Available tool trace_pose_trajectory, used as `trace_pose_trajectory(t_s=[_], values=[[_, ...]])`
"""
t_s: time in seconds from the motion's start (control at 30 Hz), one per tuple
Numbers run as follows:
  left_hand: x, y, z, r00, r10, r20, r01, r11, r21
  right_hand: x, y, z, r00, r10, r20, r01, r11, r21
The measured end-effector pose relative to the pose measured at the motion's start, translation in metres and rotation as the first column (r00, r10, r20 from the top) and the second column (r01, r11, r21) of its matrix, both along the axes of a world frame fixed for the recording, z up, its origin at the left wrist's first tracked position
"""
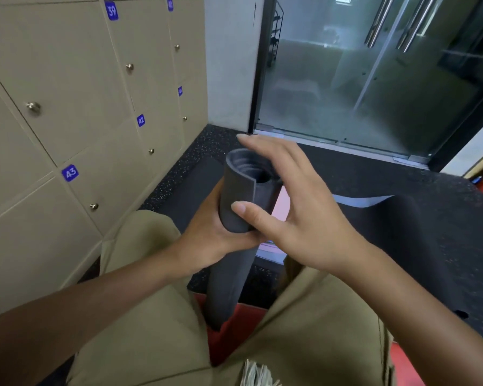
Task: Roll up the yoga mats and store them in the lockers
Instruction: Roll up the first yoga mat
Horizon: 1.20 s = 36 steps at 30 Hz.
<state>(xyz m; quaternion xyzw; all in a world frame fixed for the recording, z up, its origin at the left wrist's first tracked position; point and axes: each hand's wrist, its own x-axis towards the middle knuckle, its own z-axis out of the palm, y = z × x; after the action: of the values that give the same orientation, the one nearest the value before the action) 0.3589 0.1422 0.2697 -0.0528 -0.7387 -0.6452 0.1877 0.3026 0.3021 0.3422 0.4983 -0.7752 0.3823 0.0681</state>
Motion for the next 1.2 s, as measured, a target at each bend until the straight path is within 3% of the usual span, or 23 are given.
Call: trace_pose_trajectory(t_s=[0.13,0.27,0.63,0.9,1.07,1.2], values=[[0.001,-0.001,-0.002,1.000,0.000,-0.028,0.002,0.999,0.052,-0.005,-0.009,-0.006,0.990,0.054,-0.133,-0.040,0.993,0.108],[0.000,-0.006,-0.006,0.999,-0.025,-0.032,0.027,0.997,0.077,-0.012,-0.015,-0.013,0.982,0.085,-0.170,-0.065,0.991,0.121],[-0.005,0.001,-0.031,0.995,-0.007,0.103,0.000,0.997,0.076,-0.029,-0.002,-0.016,0.985,0.134,-0.110,-0.108,0.971,0.214],[-0.033,0.021,-0.038,0.988,-0.041,0.152,0.041,0.999,0.004,-0.038,0.036,-0.009,0.978,0.028,0.207,-0.034,0.999,0.025],[-0.065,0.045,-0.022,0.969,-0.189,0.157,0.205,0.975,-0.089,-0.047,0.078,-0.006,0.939,-0.145,0.311,0.176,0.982,-0.074],[-0.090,0.071,-0.007,0.953,-0.270,0.141,0.299,0.915,-0.270,-0.050,0.117,-0.014,0.867,-0.237,0.439,0.341,0.924,-0.175]])
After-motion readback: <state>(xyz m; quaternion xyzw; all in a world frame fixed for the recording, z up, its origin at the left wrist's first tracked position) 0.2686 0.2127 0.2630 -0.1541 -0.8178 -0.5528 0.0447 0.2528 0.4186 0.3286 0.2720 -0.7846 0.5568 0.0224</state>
